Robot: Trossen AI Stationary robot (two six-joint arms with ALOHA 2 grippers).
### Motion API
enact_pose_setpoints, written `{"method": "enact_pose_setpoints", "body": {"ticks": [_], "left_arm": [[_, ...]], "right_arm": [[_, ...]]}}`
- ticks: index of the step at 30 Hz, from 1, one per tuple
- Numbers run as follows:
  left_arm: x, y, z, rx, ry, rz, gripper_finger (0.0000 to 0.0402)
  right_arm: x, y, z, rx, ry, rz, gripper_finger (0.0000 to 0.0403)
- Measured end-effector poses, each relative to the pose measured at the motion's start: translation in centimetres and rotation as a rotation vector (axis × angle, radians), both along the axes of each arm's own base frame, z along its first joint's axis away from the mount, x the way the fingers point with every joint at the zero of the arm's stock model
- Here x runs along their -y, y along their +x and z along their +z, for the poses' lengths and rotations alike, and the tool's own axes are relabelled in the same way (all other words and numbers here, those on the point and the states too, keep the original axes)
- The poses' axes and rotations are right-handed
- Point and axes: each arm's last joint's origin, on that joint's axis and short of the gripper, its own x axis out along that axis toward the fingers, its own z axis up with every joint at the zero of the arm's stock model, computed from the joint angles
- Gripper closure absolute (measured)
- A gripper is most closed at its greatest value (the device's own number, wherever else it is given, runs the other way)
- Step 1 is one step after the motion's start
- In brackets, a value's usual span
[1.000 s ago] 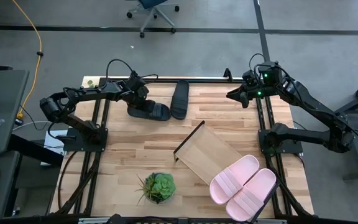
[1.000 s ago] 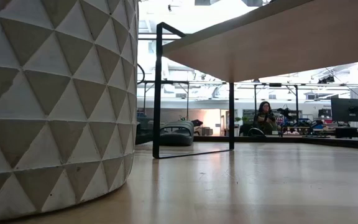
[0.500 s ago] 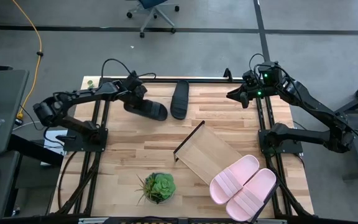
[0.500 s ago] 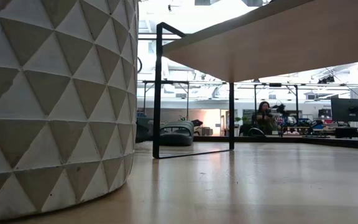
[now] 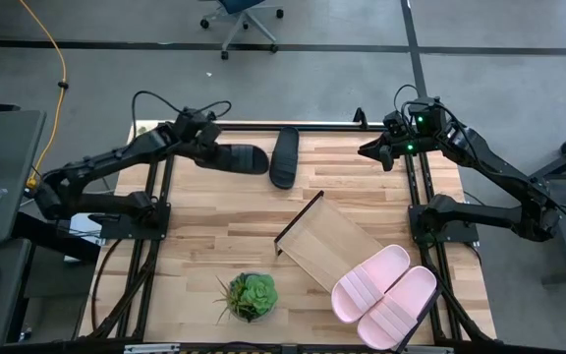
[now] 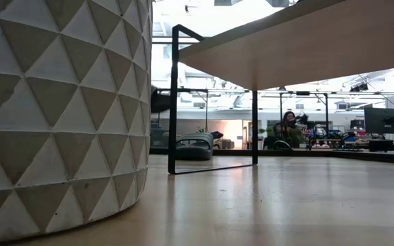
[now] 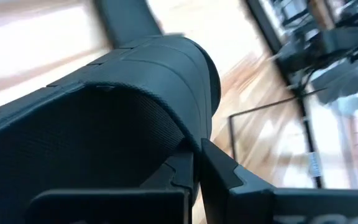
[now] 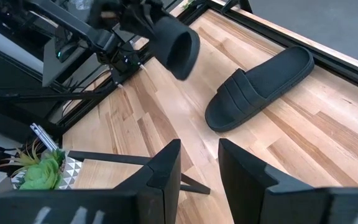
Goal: Pick and place slides into the shelf
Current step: Put the left black slides on the shelf
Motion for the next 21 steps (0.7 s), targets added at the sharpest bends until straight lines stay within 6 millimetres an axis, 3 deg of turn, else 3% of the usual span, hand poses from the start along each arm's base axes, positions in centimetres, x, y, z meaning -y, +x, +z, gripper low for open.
{"method": "enact_pose_setpoints", "body": {"ticks": [21], "left_arm": [[0.8, -0.6, 11.0, 0.255, 0.223, 0.016, 0.0401]], "right_arm": [[0.0, 0.0, 0.0, 0.001, 0.012, -0.007, 0.0304]]}}
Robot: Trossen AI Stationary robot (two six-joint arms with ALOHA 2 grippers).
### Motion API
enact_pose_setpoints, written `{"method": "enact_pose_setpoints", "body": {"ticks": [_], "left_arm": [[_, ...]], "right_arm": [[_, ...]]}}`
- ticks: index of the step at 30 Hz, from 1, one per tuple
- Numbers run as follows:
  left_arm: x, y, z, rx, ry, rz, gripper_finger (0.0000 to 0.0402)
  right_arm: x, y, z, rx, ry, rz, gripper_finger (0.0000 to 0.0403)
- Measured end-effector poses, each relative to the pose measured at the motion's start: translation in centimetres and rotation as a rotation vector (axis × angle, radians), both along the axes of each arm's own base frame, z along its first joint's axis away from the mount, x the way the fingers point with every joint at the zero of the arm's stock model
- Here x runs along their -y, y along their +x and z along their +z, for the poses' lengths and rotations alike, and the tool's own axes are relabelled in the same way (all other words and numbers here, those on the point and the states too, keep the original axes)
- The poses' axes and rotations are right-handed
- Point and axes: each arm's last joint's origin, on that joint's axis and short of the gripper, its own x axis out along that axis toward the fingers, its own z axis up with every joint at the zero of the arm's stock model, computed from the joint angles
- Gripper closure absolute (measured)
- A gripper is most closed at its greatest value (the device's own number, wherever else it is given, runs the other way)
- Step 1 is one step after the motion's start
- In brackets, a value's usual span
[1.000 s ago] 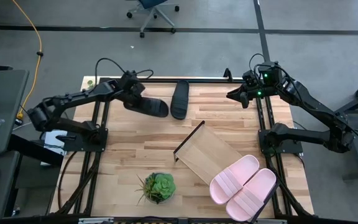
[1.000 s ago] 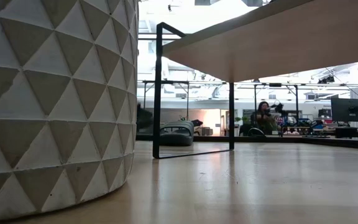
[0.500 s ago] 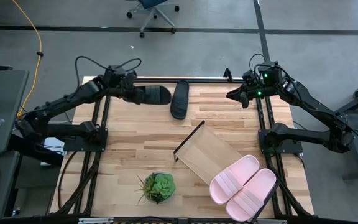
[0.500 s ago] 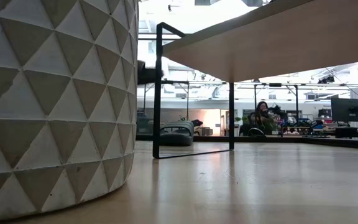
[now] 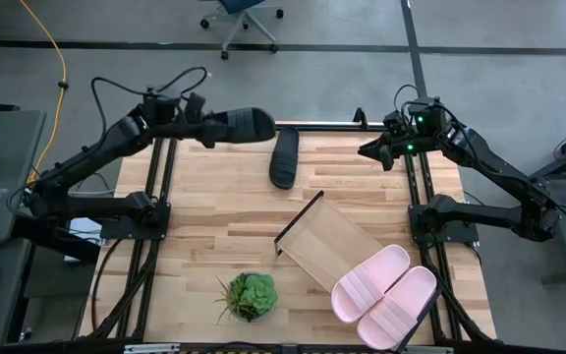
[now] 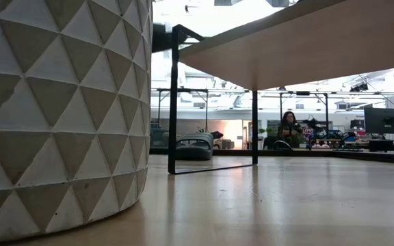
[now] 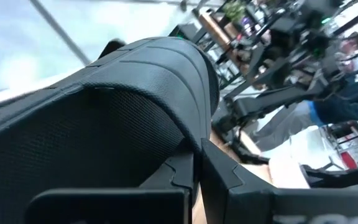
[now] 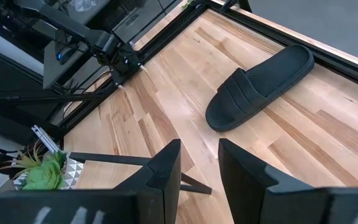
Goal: Pick and place slides into the shelf
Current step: Put the left black slides on the shelf
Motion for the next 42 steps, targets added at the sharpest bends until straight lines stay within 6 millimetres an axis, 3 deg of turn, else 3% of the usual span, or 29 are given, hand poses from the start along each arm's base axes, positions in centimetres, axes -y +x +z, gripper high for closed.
{"method": "enact_pose_setpoints", "body": {"ticks": [8, 23, 35, 42], "left_arm": [[1.9, 1.3, 2.0, 0.049, -0.004, -0.026, 0.0401], [8.1, 4.8, 2.1, 0.068, -0.09, 0.022, 0.0401], [12.7, 5.7, 2.1, 0.08, -0.1, -0.017, 0.0401], [15.4, 6.2, 1.9, 0.108, -0.135, 0.05, 0.0401]], "right_arm": [[0.0, 0.0, 0.0, 0.001, 0.001, 0.002, 0.0304], [-0.2, 0.0, -0.1, 0.011, 0.025, 0.056, 0.0304], [-0.3, 0.0, 0.0, 0.017, 0.033, 0.07, 0.0304], [-0.7, 0.2, 0.0, 0.035, 0.047, 0.14, 0.0304]]}}
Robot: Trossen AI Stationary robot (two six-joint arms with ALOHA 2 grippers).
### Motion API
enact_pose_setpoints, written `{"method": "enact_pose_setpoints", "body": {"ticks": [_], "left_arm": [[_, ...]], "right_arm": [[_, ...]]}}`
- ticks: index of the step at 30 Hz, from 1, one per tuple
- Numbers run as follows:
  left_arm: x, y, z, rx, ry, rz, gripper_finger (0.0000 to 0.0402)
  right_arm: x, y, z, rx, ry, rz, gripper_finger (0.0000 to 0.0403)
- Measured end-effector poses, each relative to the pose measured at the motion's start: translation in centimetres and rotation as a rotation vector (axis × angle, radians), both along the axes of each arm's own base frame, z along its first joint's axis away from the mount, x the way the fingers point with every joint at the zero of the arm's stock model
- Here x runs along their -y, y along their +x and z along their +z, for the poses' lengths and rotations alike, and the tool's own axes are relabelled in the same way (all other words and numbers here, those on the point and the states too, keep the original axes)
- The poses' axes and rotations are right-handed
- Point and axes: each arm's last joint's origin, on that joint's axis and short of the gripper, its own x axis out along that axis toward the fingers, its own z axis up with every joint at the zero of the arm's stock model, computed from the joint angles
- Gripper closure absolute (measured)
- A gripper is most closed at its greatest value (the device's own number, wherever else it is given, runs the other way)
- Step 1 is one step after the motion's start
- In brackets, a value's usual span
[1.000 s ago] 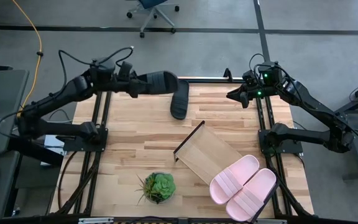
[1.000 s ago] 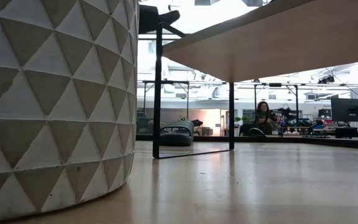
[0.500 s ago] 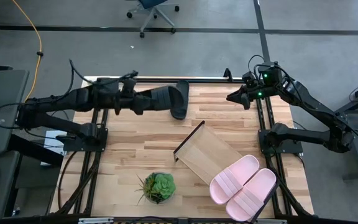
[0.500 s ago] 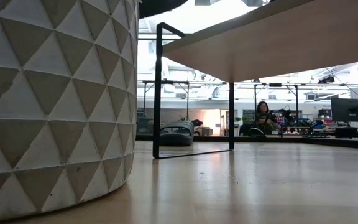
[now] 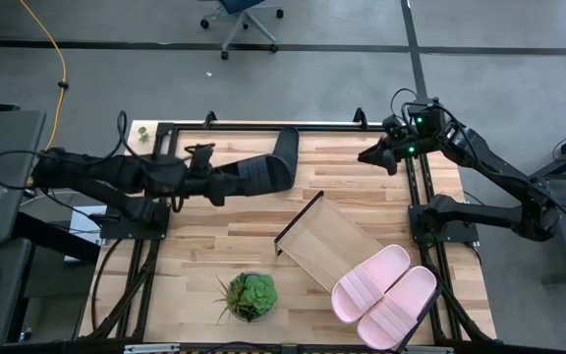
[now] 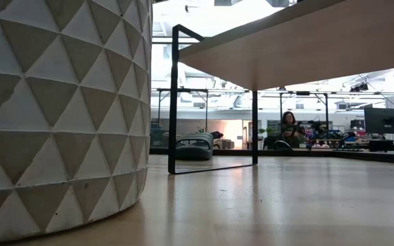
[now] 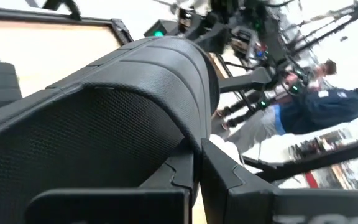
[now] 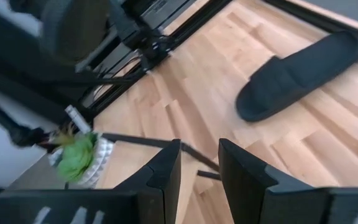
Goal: Pick and place slides into the shelf
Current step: Put the left black slides on the shelf
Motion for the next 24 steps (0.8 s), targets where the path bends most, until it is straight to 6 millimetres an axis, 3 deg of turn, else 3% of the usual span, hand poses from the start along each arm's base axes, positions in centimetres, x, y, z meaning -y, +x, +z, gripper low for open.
{"method": "enact_pose_setpoints", "body": {"ticks": [8, 18, 21, 24], "left_arm": [[2.5, 3.2, -1.3, 0.069, -0.065, 0.112, 0.0401], [3.6, 8.2, -3.2, 0.181, -0.107, 0.143, 0.0401], [3.8, 9.2, -3.0, 0.157, -0.108, 0.147, 0.0401], [3.9, 10.4, -1.6, 0.175, -0.108, 0.146, 0.0401]], "right_arm": [[-0.7, 0.3, 0.0, 0.022, -0.021, 0.116, 0.0304], [-1.3, 0.2, -0.3, 0.018, -0.037, 0.213, 0.0304], [-1.4, 0.0, -0.5, -0.006, -0.035, 0.229, 0.0304], [-1.6, -0.3, -0.7, -0.026, -0.034, 0.241, 0.0304]]}}
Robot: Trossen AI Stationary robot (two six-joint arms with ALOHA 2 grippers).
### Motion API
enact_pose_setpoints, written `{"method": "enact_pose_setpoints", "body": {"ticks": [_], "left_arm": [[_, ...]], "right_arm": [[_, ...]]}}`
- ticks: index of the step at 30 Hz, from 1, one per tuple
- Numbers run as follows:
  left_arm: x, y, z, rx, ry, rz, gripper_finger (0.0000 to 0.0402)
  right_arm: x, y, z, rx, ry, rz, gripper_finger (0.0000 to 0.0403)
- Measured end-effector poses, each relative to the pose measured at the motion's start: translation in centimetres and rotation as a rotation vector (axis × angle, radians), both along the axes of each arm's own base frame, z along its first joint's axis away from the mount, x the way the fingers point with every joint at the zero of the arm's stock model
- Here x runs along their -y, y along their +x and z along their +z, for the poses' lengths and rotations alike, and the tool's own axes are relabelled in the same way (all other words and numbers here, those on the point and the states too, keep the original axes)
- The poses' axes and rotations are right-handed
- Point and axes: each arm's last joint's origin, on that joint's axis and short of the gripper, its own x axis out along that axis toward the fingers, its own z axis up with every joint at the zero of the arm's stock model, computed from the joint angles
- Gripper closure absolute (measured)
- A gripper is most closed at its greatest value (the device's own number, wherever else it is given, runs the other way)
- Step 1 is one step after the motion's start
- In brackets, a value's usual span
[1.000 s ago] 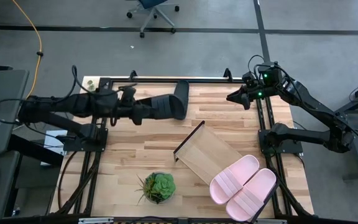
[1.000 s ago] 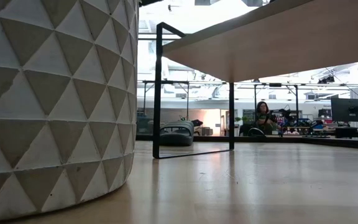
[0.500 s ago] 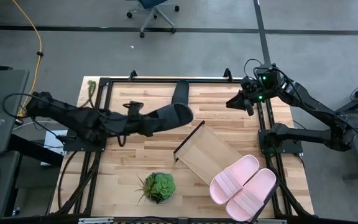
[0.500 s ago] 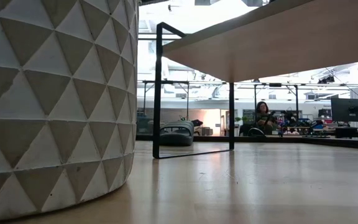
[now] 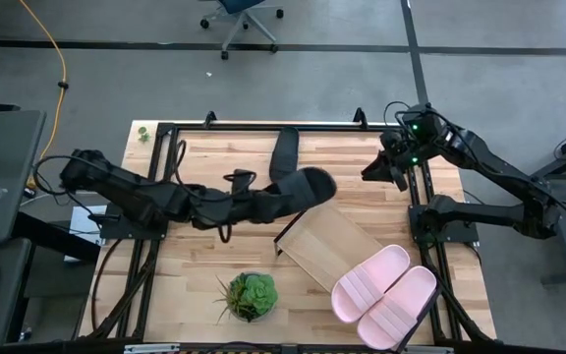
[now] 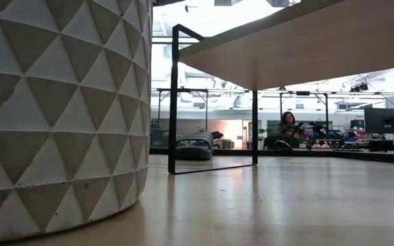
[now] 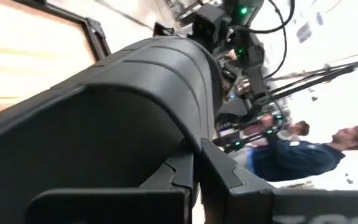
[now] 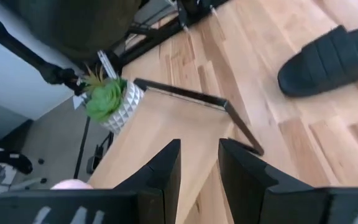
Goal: Pick and place slides into the shelf
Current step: Put the left black slides on the shelf
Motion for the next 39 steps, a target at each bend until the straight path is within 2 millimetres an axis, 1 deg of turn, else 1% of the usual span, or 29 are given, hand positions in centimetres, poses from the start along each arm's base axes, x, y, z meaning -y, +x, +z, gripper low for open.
{"method": "enact_pose_setpoints", "body": {"ticks": [5, 8, 12, 16, 23, 30, 34, 39], "left_arm": [[0.1, 1.0, 2.6, -0.049, 0.04, 0.04, 0.0401], [0.2, 1.8, 4.0, -0.048, 0.048, 0.071, 0.0401], [0.4, 3.0, 5.2, -0.037, 0.054, 0.11, 0.0401], [0.7, 4.8, 4.9, -0.039, 0.04, 0.133, 0.0401], [1.4, 7.5, 3.0, -0.041, -0.022, 0.148, 0.0401], [2.7, 8.9, 1.9, -0.019, -0.064, 0.178, 0.0401], [3.2, 9.2, 1.8, 0.0, -0.077, 0.199, 0.0401], [3.4, 9.2, 1.6, -0.006, -0.076, 0.222, 0.0401]], "right_arm": [[-0.2, -0.3, 0.1, 0.003, -0.017, 0.011, 0.0304], [-0.4, -0.6, 0.2, 0.009, -0.03, 0.018, 0.0304], [-0.8, -1.1, 0.5, 0.028, -0.043, 0.019, 0.0304], [-1.2, -1.6, 0.8, 0.048, -0.059, 0.019, 0.0304], [-1.9, -2.5, 1.2, 0.071, -0.076, 0.019, 0.0304], [-2.4, -3.2, 1.2, 0.069, -0.085, 0.024, 0.0304], [-2.6, -3.5, 1.2, 0.064, -0.089, 0.03, 0.0304], [-2.8, -3.7, 1.3, 0.071, -0.093, 0.031, 0.0304]]}}
